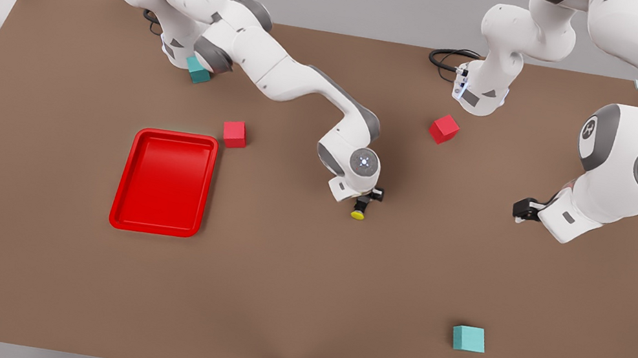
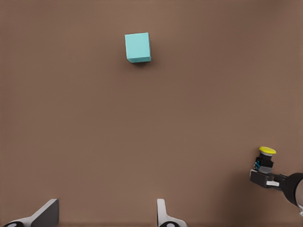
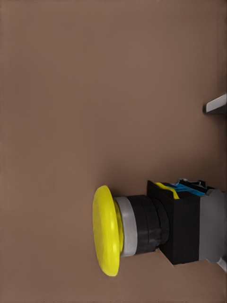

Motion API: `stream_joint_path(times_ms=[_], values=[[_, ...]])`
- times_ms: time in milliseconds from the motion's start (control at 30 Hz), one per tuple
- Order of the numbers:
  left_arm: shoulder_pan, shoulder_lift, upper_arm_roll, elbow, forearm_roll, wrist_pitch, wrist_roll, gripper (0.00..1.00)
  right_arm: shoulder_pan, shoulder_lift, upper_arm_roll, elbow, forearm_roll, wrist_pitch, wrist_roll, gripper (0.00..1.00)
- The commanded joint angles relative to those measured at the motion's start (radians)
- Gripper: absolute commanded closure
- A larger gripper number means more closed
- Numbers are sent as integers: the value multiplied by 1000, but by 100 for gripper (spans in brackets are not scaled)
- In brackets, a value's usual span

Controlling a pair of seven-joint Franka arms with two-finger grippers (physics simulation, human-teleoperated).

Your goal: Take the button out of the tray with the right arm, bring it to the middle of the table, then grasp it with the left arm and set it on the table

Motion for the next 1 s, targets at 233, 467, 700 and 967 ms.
stream_joint_path(times_ms=[233,467,700,967], values=[[0,-1,0,0,1,0,-1,0,-106,-361,4,-15,-29,-325,-109,0],[-64,65,0,2,-18,35,-15,0,-635,-1030,-10,-673,-134,-422,-1006,0],[-434,272,0,-10,-252,225,-586,0,-739,-1024,-2,-572,-104,-566,-1080,0],[-592,339,-1,-380,-234,1009,-566,0,-752,-969,-9,-546,-47,-585,-1062,0]])
